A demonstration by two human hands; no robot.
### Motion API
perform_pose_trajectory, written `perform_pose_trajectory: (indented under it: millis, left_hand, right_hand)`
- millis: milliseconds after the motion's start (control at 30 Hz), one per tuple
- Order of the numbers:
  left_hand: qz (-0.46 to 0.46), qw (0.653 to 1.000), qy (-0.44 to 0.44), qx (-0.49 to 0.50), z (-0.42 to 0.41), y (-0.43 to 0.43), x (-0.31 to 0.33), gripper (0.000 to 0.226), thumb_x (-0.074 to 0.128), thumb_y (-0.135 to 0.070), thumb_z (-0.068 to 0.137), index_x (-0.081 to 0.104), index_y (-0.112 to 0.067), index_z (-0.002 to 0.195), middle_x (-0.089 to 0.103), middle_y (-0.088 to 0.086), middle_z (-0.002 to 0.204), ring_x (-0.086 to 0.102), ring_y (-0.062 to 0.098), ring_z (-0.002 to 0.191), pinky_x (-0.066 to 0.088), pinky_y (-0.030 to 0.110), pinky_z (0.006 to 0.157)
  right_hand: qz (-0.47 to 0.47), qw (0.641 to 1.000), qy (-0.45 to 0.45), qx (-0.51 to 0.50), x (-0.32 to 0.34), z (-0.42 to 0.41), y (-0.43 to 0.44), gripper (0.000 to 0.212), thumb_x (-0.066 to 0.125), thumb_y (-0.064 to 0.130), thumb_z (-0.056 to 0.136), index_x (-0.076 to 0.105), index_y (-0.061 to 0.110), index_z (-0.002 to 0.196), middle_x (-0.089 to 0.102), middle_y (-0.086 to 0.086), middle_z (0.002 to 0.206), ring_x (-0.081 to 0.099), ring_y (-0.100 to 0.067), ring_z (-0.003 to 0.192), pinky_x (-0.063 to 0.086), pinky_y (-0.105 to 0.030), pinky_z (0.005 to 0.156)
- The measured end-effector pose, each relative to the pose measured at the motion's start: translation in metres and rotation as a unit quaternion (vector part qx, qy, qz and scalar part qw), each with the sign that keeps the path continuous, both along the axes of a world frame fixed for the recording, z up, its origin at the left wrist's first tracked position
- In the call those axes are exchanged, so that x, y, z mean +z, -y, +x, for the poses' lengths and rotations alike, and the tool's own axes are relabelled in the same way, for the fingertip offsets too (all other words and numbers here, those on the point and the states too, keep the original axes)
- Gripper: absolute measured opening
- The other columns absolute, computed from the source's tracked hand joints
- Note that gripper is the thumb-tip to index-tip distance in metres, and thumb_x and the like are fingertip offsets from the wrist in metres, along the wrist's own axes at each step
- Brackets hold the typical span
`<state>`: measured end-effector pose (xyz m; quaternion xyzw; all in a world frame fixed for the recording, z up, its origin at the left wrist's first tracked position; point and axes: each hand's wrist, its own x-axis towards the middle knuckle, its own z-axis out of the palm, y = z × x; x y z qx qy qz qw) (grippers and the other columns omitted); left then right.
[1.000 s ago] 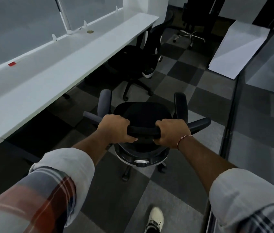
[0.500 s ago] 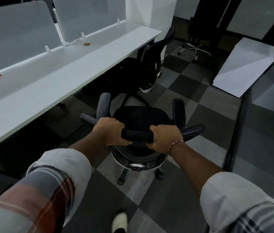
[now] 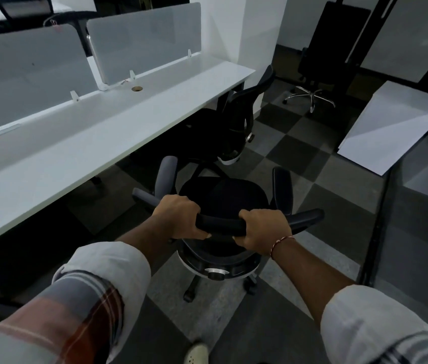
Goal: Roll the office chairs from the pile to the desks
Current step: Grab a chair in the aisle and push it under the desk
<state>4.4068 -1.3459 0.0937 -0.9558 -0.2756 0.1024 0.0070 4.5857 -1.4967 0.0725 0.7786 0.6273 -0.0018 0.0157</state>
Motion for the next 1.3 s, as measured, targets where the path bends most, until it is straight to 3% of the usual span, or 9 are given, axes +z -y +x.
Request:
perform_pose_trajectory:
  millis: [267,400,667,1100,1300]
  left_hand:
    - [-0.003,0.999,-0.012,0.049,0.013,0.031,0.0,0.048,0.057,-0.081,0.076,0.053,-0.033,0.079,0.055,-0.014,0.069,0.048,0.002,0.059,0.034,0.022,0.056]
    - [0.003,0.997,-0.013,0.081,0.014,0.056,-0.003,0.046,0.057,-0.08,0.078,0.052,-0.034,0.08,0.051,-0.015,0.068,0.047,0.001,0.059,0.032,0.022,0.056]
    - [0.009,0.988,-0.022,0.15,0.001,0.105,-0.003,0.053,0.057,-0.084,0.072,0.062,-0.033,0.083,0.059,-0.014,0.072,0.054,0.003,0.064,0.037,0.024,0.058]
    - [0.007,0.979,0.017,0.202,0.0,0.178,-0.009,0.053,0.053,-0.085,0.073,0.056,-0.032,0.075,0.058,-0.01,0.07,0.058,0.01,0.067,0.049,0.029,0.064]
    - [-0.008,0.972,0.029,0.231,-0.02,0.227,-0.01,0.056,0.052,-0.084,0.076,0.064,-0.029,0.082,0.059,-0.01,0.07,0.06,0.01,0.066,0.053,0.029,0.066]
  right_hand:
    - [0.022,0.997,0.02,0.072,-0.005,0.026,0.016,0.042,0.059,0.061,0.079,0.055,0.023,0.097,0.063,0.002,0.08,0.064,-0.023,0.074,0.037,-0.03,0.06]
    - [0.014,0.995,0.011,0.1,-0.002,0.033,0.029,0.038,0.06,0.059,0.08,0.052,0.024,0.093,0.062,0.002,0.081,0.063,-0.023,0.074,0.037,-0.031,0.06]
    - [0.004,0.987,0.001,0.162,0.001,0.033,0.053,0.037,0.059,0.057,0.081,0.051,0.023,0.093,0.062,0.001,0.082,0.063,-0.023,0.075,0.042,-0.032,0.062]
    - [-0.011,0.975,0.034,0.221,0.007,0.047,0.092,0.038,0.06,0.06,0.076,0.05,0.027,0.091,0.062,0.004,0.084,0.063,-0.021,0.079,0.035,-0.03,0.062]
    - [0.021,0.956,0.047,0.289,0.002,0.041,0.116,0.035,0.062,0.059,0.072,0.045,0.028,0.077,0.055,0.007,0.065,0.058,-0.018,0.06,0.034,-0.028,0.055]
